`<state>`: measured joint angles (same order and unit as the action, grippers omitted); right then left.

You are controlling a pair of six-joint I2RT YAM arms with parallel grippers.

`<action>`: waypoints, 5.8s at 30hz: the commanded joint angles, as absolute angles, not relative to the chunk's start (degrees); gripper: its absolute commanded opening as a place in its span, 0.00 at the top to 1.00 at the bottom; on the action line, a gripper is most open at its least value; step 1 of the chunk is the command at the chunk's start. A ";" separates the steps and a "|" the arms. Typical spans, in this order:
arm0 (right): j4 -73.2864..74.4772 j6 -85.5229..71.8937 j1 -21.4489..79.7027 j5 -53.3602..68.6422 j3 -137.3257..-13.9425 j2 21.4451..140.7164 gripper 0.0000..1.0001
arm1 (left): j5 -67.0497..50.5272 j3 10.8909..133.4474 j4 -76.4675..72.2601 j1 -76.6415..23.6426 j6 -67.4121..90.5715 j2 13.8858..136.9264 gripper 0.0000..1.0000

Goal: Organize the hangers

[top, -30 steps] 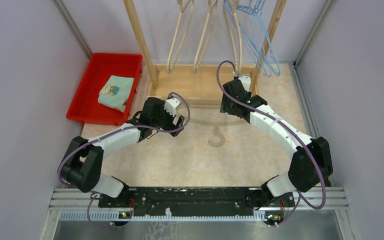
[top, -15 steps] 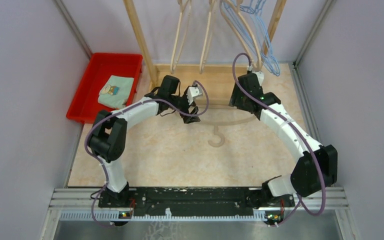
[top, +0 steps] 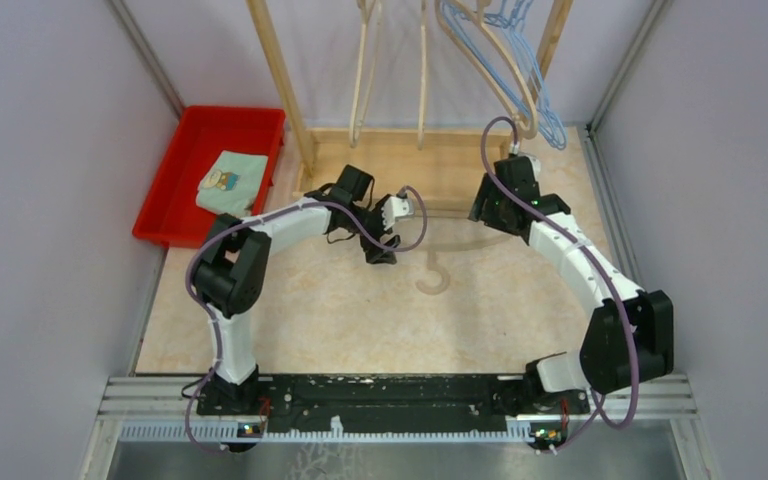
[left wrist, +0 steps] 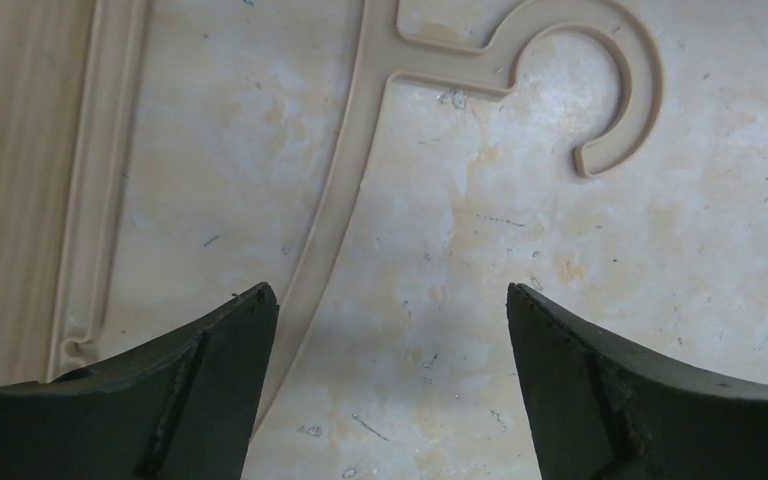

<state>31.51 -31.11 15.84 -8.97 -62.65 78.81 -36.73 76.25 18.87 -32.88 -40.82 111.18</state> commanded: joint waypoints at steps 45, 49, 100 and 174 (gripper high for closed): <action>28.80 -30.39 9.95 3.20 -55.06 71.19 0.44 | -6.92 76.81 26.89 -39.98 -33.23 103.98 1.00; 28.60 -32.74 9.98 8.36 -52.53 70.84 0.38 | -6.65 75.87 26.63 -40.03 -32.64 101.79 1.00; 27.43 -20.56 17.23 4.46 -58.83 80.75 0.24 | -9.15 61.40 13.00 -40.78 -22.39 100.35 0.43; -13.42 -66.29 16.69 5.62 -39.20 90.97 0.28 | -14.07 72.96 33.58 -40.46 -32.43 99.17 1.00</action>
<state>-7.64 -65.30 16.12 8.08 -37.56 88.36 -14.44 72.60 32.80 -40.36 -32.84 101.80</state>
